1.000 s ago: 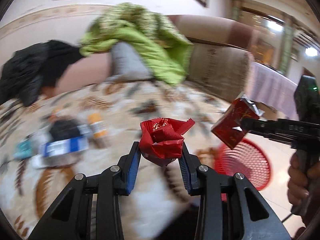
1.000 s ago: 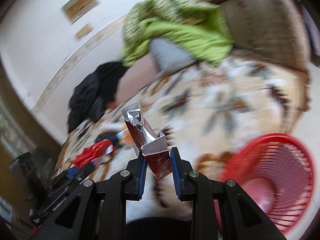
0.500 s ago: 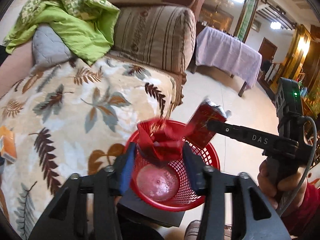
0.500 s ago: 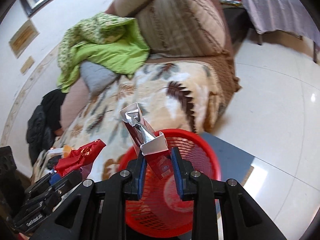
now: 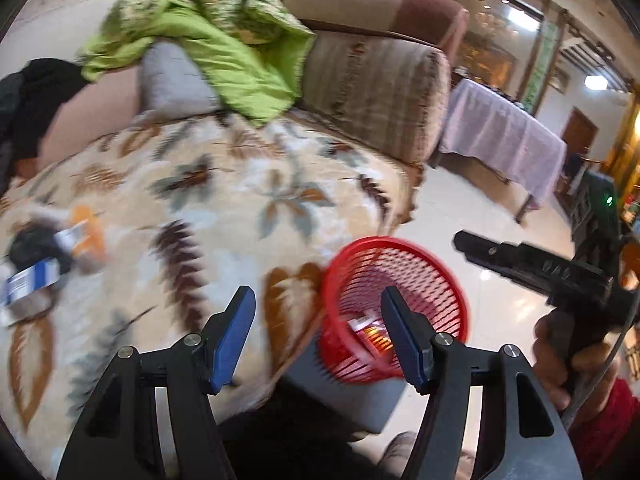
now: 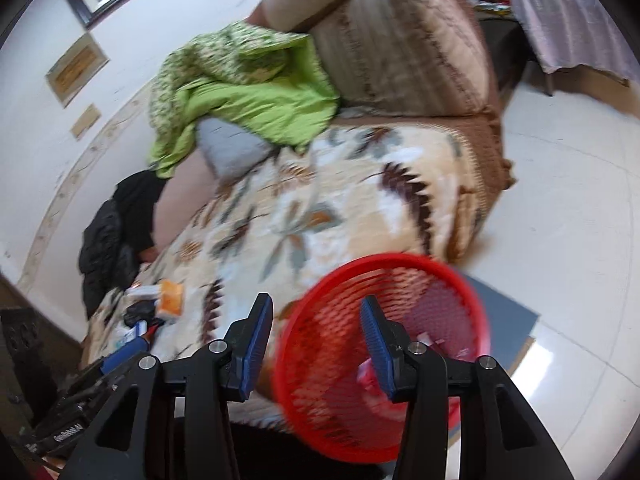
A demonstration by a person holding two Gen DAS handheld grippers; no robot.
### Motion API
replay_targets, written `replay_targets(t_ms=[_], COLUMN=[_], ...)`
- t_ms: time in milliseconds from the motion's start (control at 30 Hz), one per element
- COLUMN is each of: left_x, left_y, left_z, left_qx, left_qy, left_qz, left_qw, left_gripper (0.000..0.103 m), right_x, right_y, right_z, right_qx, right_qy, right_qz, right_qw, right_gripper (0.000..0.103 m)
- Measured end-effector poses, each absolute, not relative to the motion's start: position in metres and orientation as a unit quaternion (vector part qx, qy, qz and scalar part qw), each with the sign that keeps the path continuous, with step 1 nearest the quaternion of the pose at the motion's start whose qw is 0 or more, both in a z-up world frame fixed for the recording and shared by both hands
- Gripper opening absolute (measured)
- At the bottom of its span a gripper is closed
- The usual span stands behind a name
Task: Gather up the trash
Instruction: 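Carry both items to the red wastebasket and open both tools to drop them, then grasp the blue-and-white medicine box with the left tool while the right tool grasps the orange box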
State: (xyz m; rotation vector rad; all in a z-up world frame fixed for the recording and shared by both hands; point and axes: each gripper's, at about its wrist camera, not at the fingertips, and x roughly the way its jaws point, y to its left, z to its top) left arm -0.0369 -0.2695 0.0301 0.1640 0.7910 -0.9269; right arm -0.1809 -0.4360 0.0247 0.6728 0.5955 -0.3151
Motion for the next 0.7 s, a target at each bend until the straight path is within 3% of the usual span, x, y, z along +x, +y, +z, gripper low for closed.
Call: replay_targets(t_ms=[333,700], left_x=[-0.017,0.051], left_y=[-0.137,-0.026], left_z=[0.036,-0.013], left_qx=[0.022,-0.057], left_qy=[0.357,0.4], left_qz=[-0.332,-0.188], left_qw=[0.873,0.895], left_gripper=[0.071,0.071], right_x=[-0.113,0.008], right_y=[-0.335,-0.256], right_z=[0.046,0.015], right_qx=[0.236,0.182], right_qy=[0.33,0.4], right_qz=[-0.035,0.034], right_qw=[0.913,0.898], right_gripper=[0.052,0.058])
